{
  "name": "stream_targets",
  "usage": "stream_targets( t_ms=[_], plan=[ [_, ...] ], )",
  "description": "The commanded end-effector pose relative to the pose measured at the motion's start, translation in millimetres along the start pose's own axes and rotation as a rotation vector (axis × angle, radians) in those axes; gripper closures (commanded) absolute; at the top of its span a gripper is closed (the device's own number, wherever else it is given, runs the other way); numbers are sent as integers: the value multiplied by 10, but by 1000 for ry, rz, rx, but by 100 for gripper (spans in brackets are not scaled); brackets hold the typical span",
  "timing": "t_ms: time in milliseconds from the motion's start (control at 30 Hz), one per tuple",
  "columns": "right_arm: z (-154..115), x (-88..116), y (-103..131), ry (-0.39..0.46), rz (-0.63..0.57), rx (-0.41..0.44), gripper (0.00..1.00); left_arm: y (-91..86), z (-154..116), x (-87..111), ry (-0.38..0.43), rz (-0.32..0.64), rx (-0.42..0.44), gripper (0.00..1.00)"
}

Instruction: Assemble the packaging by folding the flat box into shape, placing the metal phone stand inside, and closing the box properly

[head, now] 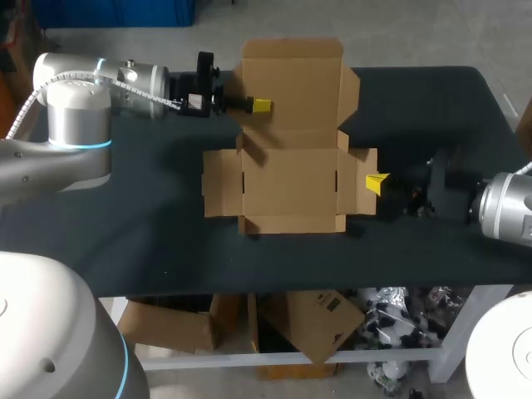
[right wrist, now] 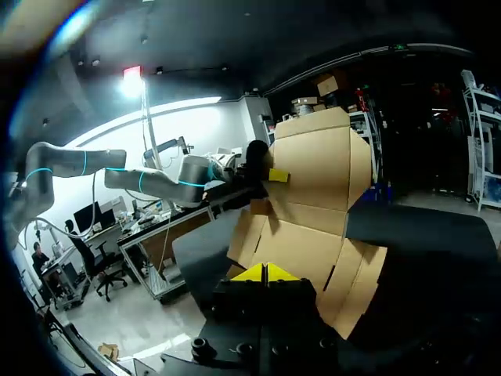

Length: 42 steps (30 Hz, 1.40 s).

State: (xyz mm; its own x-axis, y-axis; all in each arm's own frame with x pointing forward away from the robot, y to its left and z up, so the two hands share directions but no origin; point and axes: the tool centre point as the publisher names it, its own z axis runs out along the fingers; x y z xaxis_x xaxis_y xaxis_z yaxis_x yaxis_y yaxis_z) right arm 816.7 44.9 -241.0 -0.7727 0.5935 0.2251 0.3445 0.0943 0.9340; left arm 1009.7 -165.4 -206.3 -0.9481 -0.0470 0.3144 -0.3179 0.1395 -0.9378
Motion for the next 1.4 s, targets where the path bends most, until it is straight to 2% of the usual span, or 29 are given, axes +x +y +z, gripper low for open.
stream_targets(
  t_ms=[33,333,1000,1400],
  plan=[
    [39,16,-72,-1,-5,-9,100,-56,9,46,-8,7,0,100],
    [196,34,-148,13,-34,3,100,-121,5,31,-9,55,34,100],
    [494,16,-210,32,-71,21,100,-210,-28,-72,4,121,36,100],
    [677,-48,-262,33,-77,28,100,-194,-24,-147,-1,165,28,100]
  ],
)
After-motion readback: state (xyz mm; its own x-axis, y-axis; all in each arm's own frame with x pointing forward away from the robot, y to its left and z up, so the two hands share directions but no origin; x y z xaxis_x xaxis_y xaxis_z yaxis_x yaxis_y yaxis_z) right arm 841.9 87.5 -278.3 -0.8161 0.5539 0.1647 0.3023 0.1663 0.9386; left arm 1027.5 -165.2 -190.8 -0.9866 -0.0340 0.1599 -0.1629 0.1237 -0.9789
